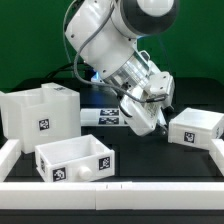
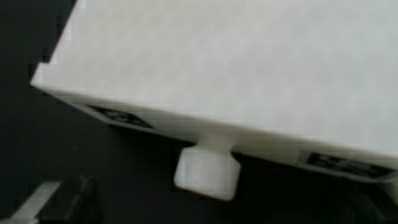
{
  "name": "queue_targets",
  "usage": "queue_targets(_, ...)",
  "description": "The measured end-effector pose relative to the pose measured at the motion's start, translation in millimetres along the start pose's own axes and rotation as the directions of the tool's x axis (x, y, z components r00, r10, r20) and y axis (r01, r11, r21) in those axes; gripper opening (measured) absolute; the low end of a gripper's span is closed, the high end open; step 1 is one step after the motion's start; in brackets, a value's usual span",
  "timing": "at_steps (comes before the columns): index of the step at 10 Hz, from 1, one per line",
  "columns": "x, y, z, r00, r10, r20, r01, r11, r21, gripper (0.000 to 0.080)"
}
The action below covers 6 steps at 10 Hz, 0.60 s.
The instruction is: Assemble drawer
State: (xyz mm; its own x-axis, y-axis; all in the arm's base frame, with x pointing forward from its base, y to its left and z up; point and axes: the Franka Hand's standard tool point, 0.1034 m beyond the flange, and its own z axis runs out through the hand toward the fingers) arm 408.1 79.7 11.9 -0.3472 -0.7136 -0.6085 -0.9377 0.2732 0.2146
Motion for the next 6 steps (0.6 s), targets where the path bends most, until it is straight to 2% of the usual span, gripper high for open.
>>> queue_targets(6,2.5,-0.4,-0.6,1.000,-0.002,0.005,0.002,1.000,0.003,0.0650)
